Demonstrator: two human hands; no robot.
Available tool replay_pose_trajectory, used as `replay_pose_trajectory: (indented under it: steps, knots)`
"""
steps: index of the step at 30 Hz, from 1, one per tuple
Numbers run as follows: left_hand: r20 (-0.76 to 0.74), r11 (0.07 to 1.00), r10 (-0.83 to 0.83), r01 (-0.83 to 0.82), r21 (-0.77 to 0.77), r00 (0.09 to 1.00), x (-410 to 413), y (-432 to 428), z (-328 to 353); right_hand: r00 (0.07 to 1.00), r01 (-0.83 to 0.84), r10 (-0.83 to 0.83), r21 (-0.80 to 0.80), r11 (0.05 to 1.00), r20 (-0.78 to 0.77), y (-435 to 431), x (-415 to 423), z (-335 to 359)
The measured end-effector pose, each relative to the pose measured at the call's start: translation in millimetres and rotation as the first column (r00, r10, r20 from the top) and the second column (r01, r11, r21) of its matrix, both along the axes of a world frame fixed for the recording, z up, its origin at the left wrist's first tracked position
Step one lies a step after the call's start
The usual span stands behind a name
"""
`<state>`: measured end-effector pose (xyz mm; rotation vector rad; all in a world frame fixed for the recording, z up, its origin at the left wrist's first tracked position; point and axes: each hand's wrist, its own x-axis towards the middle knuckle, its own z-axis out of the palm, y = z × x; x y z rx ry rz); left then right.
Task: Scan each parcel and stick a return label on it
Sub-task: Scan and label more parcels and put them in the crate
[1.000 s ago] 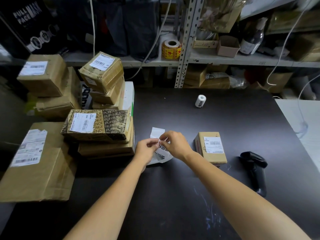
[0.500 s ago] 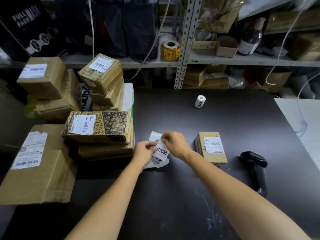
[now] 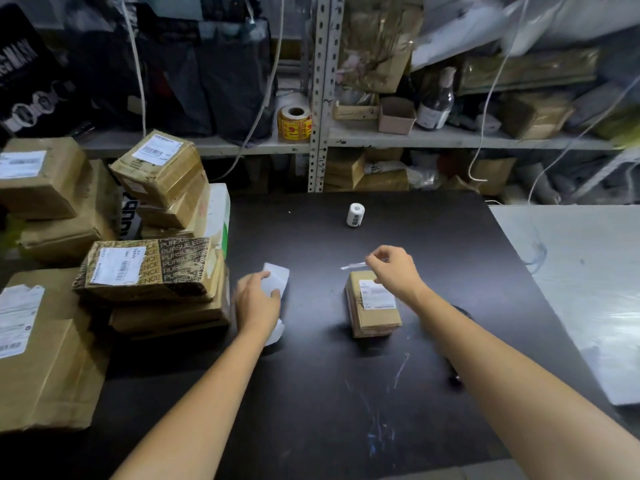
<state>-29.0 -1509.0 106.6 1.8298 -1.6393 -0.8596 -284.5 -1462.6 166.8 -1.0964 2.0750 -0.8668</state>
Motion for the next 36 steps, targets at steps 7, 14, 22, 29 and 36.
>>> replay_pose_trajectory:
  steps: [7,14,22,29,36]
  knots:
    - [-0.144,0.934,-0.278,0.302,0.189,0.95,-79.0,34.1,-9.7,0.993,-0.016,0.008,0.065,0.998,0.121,48.6,-51.4,-8.7]
    - [-0.316,0.893,-0.16,0.274,0.359,0.935,-126.3,42.7,-32.0,0.977,-0.087,0.06,0.13,0.988,0.203,71.4,-65.0,-33.4]
    - [-0.424,0.855,-0.069,0.272,0.441,0.903,-135.3,38.9,-42.3,0.972,-0.148,0.103,0.208,0.967,0.213,65.4,-62.4,-54.8]
    - [-0.447,0.854,-0.048,0.268,0.445,0.893,-135.6,40.1,-40.1,0.989,-0.147,0.144,0.24,0.96,0.03,54.0,-50.2,-61.6]
    - [-0.441,0.85,-0.052,0.272,0.451,0.896,-134.8,40.4,-37.7,0.97,-0.182,0.215,0.259,0.949,-0.109,52.7,-50.2,-59.5]
